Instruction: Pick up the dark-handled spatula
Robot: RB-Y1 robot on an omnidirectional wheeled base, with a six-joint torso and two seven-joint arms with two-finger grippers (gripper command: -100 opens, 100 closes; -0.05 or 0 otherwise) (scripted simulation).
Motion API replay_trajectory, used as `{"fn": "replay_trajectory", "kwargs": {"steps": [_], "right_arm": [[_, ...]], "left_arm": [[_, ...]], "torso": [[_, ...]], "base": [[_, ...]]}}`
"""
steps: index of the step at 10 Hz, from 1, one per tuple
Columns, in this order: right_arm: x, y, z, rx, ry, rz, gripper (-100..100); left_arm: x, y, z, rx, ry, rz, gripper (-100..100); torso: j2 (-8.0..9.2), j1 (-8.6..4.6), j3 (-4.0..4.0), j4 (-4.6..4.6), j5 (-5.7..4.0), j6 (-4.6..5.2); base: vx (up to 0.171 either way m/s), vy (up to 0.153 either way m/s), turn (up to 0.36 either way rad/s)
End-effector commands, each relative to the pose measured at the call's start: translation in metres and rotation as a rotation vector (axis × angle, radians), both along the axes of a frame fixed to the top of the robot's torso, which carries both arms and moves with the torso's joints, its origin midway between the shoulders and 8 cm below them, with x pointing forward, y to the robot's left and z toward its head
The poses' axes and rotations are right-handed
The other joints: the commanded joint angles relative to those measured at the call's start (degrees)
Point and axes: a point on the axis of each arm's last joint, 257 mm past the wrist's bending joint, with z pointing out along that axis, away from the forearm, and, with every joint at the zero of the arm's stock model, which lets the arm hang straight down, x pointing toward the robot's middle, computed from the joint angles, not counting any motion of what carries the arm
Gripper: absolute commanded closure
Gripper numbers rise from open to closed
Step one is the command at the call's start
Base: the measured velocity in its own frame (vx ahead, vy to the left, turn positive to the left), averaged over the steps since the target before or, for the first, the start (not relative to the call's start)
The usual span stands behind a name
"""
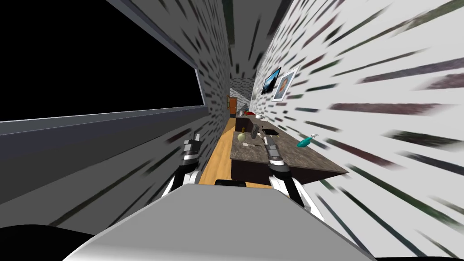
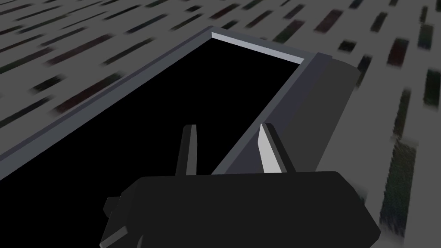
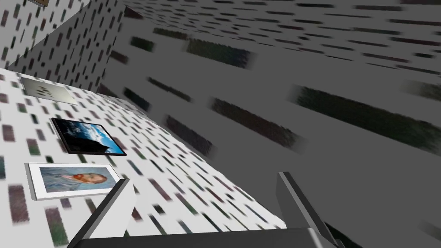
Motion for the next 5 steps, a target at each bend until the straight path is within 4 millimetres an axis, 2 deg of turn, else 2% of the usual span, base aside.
{"fn": "replay_trajectory", "kwargs": {"steps": [1,3,4,5], "right_arm": [[0.003,0.002,-0.011,-0.033,0.025,0.005,-100],[0.012,0.0,-0.046,-0.116,0.11,0.006,-100],[0.011,0.001,-0.047,-0.136,0.113,0.015,-100],[0.015,-0.001,-0.067,-0.181,0.16,0.015,-100]], "left_arm": [[0.0,0.0,0.0,0.0,0.0,0.0,0],[0.0,0.0,0.0,0.0,0.0,0.0,0],[0.0,0.0,0.0,0.0,0.0,0.0,0],[0.0,0.0,0.0,0.0,0.0,0.0,0]], "torso": [[0.0,0.0,0.0,0.0,0.0,0.0],[-0.01,-0.07,0.0,0.0,-0.02,0.0],[-0.03,0.01,-0.01,0.0,0.0,0.0],[-0.05,-0.03,-0.02,0.0,0.0,0.01]], "base": [[-0.022,0.057,0.019],[-0.018,0.072,0.066],[-0.008,0.067,0.018],[-0.007,0.06,0.047]]}}
